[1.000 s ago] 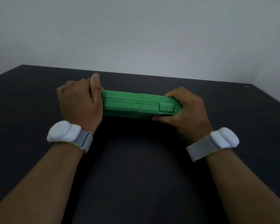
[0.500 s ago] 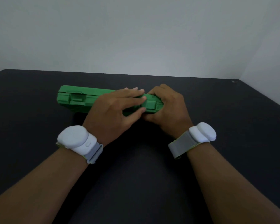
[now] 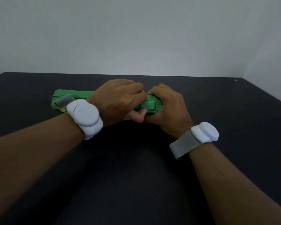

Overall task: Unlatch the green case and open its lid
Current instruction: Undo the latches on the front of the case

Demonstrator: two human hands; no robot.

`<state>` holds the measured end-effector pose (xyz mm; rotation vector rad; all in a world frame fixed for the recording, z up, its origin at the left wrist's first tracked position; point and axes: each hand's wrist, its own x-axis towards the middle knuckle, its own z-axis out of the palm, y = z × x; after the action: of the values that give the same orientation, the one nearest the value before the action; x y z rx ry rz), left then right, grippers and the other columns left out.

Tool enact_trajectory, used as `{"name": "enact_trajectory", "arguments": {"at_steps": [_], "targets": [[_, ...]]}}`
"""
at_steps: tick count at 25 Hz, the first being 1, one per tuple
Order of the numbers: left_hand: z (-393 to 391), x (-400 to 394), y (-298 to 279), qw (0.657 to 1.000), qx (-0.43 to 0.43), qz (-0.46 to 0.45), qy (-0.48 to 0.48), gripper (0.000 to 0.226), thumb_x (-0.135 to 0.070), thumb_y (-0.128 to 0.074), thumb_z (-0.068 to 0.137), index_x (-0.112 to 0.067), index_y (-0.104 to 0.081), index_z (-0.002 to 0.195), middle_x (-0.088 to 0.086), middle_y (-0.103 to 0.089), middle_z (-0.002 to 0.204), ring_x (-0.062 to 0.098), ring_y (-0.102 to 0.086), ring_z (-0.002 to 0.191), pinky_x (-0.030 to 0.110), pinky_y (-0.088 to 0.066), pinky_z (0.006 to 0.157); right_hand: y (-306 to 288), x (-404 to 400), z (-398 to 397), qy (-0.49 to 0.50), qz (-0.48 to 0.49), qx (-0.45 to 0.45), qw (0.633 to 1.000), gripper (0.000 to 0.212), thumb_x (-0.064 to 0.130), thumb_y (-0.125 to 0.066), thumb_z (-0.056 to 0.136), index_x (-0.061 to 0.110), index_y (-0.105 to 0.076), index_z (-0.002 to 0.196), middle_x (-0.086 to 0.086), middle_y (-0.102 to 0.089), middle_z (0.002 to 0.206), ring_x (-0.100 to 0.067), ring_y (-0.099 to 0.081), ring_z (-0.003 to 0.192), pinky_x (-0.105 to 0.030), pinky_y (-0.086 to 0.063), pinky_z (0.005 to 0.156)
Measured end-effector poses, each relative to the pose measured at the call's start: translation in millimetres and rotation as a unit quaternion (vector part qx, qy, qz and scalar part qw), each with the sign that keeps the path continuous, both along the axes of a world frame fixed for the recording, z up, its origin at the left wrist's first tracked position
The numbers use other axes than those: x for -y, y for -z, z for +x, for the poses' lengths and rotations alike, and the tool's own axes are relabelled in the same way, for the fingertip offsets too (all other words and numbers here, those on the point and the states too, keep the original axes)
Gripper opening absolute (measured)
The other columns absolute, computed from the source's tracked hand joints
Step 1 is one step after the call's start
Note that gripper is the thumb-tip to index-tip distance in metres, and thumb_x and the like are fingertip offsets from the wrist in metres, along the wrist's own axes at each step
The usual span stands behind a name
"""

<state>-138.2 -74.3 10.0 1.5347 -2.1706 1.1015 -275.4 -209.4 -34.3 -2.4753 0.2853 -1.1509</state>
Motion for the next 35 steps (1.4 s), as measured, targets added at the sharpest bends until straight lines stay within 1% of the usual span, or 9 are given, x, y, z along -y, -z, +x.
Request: {"name": "enact_trajectory", "arguments": {"at_steps": [9, 14, 17, 19, 21, 25, 30, 32, 35], "targets": [[-8.8, 0.5, 1.9, 1.0, 0.003, -0.018, -0.01, 0.02, -0.016, -0.072, 0.077, 0.003, -0.067, 0.073, 0.02, -0.062, 0.068, 0.033, -0.056, 0.054, 0.04, -0.048, 0.049, 0.9, 1.1, 0.6, -0.005, 0.011, 0.012, 1.0, 0.035, 0.025, -0.092, 0.063, 0.008, -0.07, 0.086, -0.009, -0.06, 0.078, -0.024, -0.055, 0.068, -0.046, -0.046, 0.06], [-17.5, 1.7, -11.8, 0.994, -0.075, 0.046, -0.064, 0.039, -0.038, -0.081, 0.074, -0.004, -0.071, 0.09, 0.014, -0.067, 0.076, 0.037, -0.063, 0.063, 0.04, -0.049, 0.052, 2.2, -1.9, 1.3, -0.004, -0.007, 0.023, 1.0, 0.035, 0.023, -0.092, 0.064, 0.008, -0.063, 0.077, -0.007, -0.052, 0.073, -0.023, -0.049, 0.062, -0.046, -0.043, 0.053], [-16.3, 4.5, -22.9, 0.992, -0.079, 0.082, -0.062, 0.039, -0.044, -0.076, 0.078, -0.005, -0.074, 0.087, 0.011, -0.066, 0.074, 0.034, -0.061, 0.061, 0.034, -0.037, 0.053, 1.3, -1.2, -0.1, -0.003, -0.005, 0.014, 1.0, 0.045, 0.03, -0.098, 0.058, 0.011, -0.063, 0.078, -0.004, -0.052, 0.075, -0.019, -0.047, 0.063, -0.04, -0.042, 0.053], [-18.6, 6.4, -23.1, 0.991, -0.064, 0.09, -0.071, 0.038, -0.043, -0.074, 0.08, -0.005, -0.073, 0.082, 0.011, -0.064, 0.073, 0.031, -0.057, 0.059, 0.033, -0.033, 0.054, 2.4, 0.4, -0.4, -0.002, -0.006, 0.014, 1.0, 0.044, 0.029, -0.097, 0.058, 0.01, -0.062, 0.078, -0.005, -0.053, 0.075, -0.02, -0.048, 0.063, -0.039, -0.041, 0.053], [-24.9, 5.9, -16.9, 0.994, -0.046, 0.073, -0.067, 0.034, -0.031, -0.08, 0.077, 0.0, -0.067, 0.078, 0.015, -0.061, 0.069, 0.03, -0.053, 0.053, 0.034, -0.033, 0.049, 4.8, 1.1, 1.9, -0.001, -0.012, 0.025, 1.0, 0.032, 0.017, -0.09, 0.065, 0.004, -0.063, 0.076, -0.011, -0.055, 0.073, -0.025, -0.05, 0.062, -0.045, -0.044, 0.053], [-36.6, 4.5, -2.2, 0.996, 0.037, 0.019, -0.084, 0.021, -0.015, -0.074, 0.073, 0.003, -0.064, 0.076, 0.019, -0.059, 0.065, 0.033, -0.055, 0.051, 0.037, -0.043, 0.044, 8.5, 3.5, 5.1, -0.01, -0.019, 0.048, 0.999, 0.007, 0.006, -0.066, 0.07, 0.006, -0.059, 0.071, -0.012, -0.056, 0.071, -0.027, -0.051, 0.062, -0.051, -0.044, 0.055], [-34.6, 8.0, 5.8, 0.991, 0.084, -0.036, -0.094, 0.015, -0.014, -0.061, 0.078, 0.001, -0.065, 0.077, 0.016, -0.059, 0.067, 0.03, -0.052, 0.053, 0.038, -0.044, 0.047, 10.4, 5.7, 7.5, -0.009, -0.028, 0.059, 0.998, 0.025, 0.007, -0.062, 0.07, 0.027, -0.047, 0.074, -0.003, -0.049, 0.07, -0.018, -0.044, 0.062, -0.046, -0.041, 0.053], [-34.6, 8.4, 7.6, 0.991, 0.088, -0.041, -0.09, 0.015, -0.013, -0.06, 0.08, 0.0, -0.065, 0.077, 0.016, -0.059, 0.067, 0.03, -0.052, 0.054, 0.038, -0.043, 0.047, 10.7, 5.8, 7.9, -0.009, -0.029, 0.062, 0.998, 0.028, 0.006, -0.063, 0.07, 0.028, -0.047, 0.074, -0.002, -0.049, 0.07, -0.017, -0.043, 0.062, -0.044, -0.041, 0.054], [-35.3, 10.8, 6.6, 0.991, 0.094, -0.039, -0.089, 0.014, -0.013, -0.059, 0.081, -0.001, -0.063, 0.075, 0.017, -0.059, 0.067, 0.029, -0.052, 0.053, 0.037, -0.043, 0.048, 10.8, 7.1, 7.6, -0.012, -0.029, 0.052, 0.998, 0.014, 0.004, -0.063, 0.071, 0.016, -0.055, 0.07, -0.009, -0.054, 0.07, -0.022, -0.047, 0.063, -0.046, -0.042, 0.056]]}}
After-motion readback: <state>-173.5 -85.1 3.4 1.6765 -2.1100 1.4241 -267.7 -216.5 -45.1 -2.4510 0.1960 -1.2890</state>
